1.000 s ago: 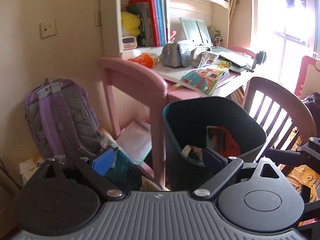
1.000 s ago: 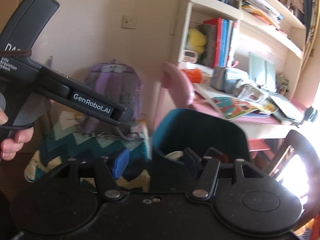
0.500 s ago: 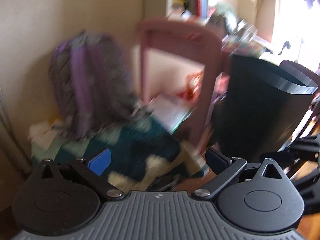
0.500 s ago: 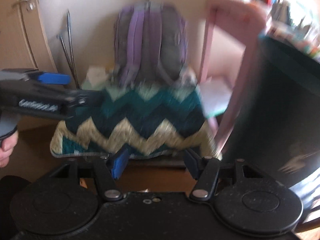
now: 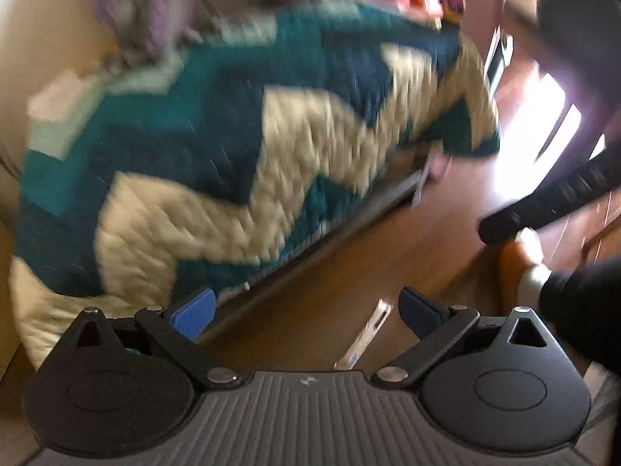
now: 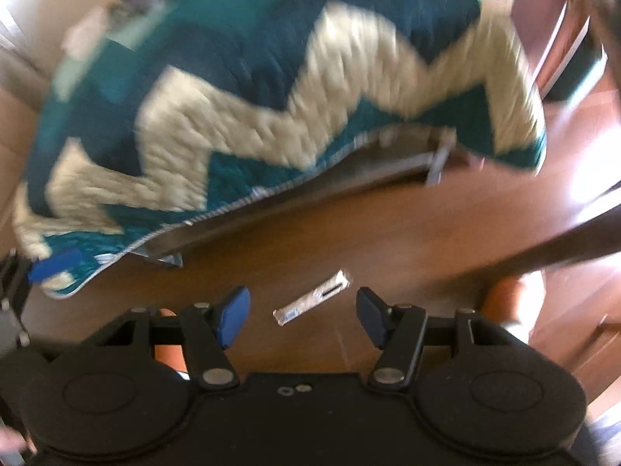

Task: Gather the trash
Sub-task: 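Withdraw both open tools from the bin toward the wrapper strip on the floor, then grasp the printed wrapper strip with right tool while left tool also pinches it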

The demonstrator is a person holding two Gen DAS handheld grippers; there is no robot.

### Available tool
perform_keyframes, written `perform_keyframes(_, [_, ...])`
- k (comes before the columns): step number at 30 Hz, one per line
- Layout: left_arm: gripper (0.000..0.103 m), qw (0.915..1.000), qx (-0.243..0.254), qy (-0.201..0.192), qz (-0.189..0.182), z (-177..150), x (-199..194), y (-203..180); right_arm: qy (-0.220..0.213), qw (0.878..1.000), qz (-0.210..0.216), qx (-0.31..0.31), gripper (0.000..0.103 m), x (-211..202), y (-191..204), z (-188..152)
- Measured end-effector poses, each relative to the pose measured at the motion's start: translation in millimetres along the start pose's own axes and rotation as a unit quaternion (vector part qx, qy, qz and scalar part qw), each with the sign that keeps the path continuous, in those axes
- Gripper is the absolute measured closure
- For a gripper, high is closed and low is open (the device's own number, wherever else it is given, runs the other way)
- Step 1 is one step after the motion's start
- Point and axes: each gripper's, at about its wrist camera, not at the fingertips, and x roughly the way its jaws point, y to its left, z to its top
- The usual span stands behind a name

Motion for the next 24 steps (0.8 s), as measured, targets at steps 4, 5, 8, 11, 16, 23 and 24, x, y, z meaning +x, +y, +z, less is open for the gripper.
perform_keyframes(4, [0.002, 0.9977, 0.059, 0.031, -0.013, -21.0, 53.0, -7.8, 0.043, 0.998, -0.007, 0.037, 0.043, 66.6, -5.2, 4.7])
perform_keyframes(5, [0.002, 0.9961, 0.077, 0.037, -0.019, -26.5, 65.5, -10.2, 0.053, 0.998, -0.006, 0.047, 0.043, 80.8, -6.9, 5.3])
perform_keyframes(8, [0.002, 0.9905, 0.119, 0.054, -0.044, -42.5, 100.4, -14.6, 0.080, 0.994, -0.015, 0.075, 0.044, 128.2, -14.7, 6.6])
perform_keyframes(11, [0.002, 0.9849, 0.136, 0.086, -0.064, -57.2, 139.1, -13.9, 0.103, 0.988, -0.022, 0.114, 0.044, 170.6, -26.1, 7.3])
perform_keyframes(16, [0.002, 0.9797, 0.143, 0.110, -0.086, -76.1, 193.5, -15.6, 0.124, 0.974, -0.016, 0.190, 0.044, 234.4, -46.3, 7.2])
perform_keyframes(23, [0.008, 0.9769, 0.131, 0.129, -0.109, -101.1, 249.6, -19.2, 0.150, 0.960, -0.043, 0.233, 0.044, 298.0, -61.8, -5.0])
perform_keyframes(24, [0.011, 0.9759, 0.136, 0.129, -0.112, -103.7, 255.6, -20.7, 0.153, 0.958, -0.047, 0.236, 0.044, 303.3, -63.0, -6.7])
